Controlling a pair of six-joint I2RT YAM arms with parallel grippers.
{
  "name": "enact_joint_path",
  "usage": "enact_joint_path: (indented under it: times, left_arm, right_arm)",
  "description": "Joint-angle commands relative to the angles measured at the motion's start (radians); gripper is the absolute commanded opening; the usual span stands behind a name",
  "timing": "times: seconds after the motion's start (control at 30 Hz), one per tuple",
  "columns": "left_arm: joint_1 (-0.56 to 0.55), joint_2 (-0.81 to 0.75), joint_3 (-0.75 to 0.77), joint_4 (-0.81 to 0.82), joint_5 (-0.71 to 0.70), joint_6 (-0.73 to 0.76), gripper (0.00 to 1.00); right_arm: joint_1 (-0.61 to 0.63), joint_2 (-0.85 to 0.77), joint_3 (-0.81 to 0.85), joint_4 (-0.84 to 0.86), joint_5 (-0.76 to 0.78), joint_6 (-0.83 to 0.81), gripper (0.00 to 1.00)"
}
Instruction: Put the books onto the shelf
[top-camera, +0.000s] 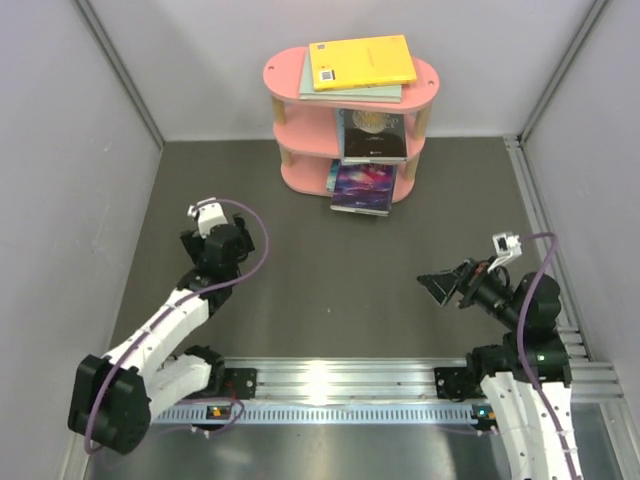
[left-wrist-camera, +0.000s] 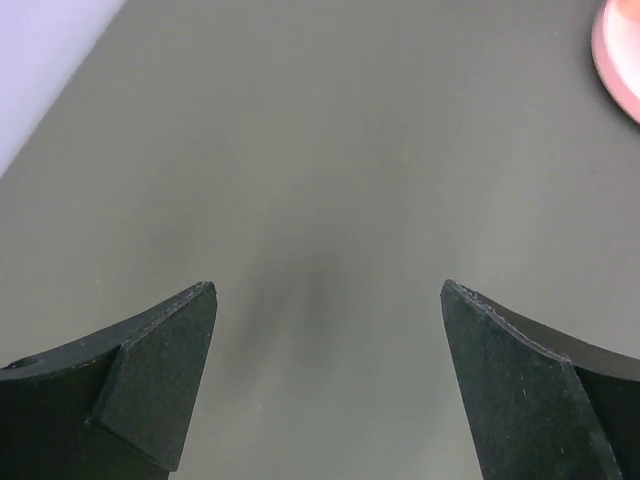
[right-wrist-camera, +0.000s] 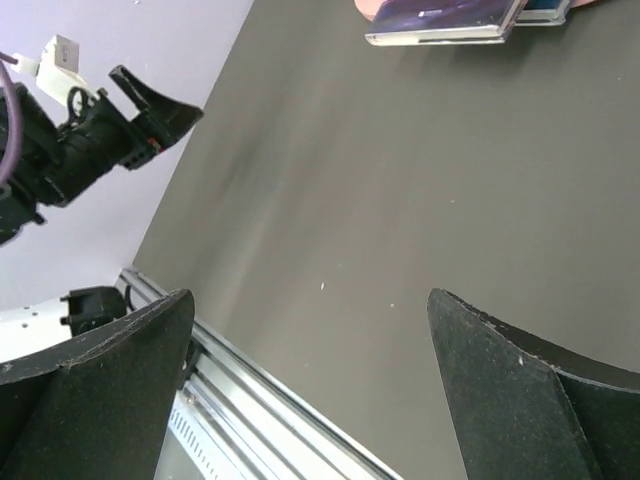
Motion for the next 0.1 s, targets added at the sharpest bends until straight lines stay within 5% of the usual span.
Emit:
enact_joint_path:
  times: [0.0, 0.07]
  left_arm:
    - [0.032, -0.01, -0.127, 0.384, -0.046, 0.208, 0.99]
    - [0.038, 0.008, -0.206, 0.552, -0.093, 0.318, 0.99]
  right_arm:
    - [0.008, -0.006, -0.01, 0.068, -0.02, -0.009, 1.0]
    - [0.008, 0.001, -0.02, 0.069, 0.012, 0.0, 1.0]
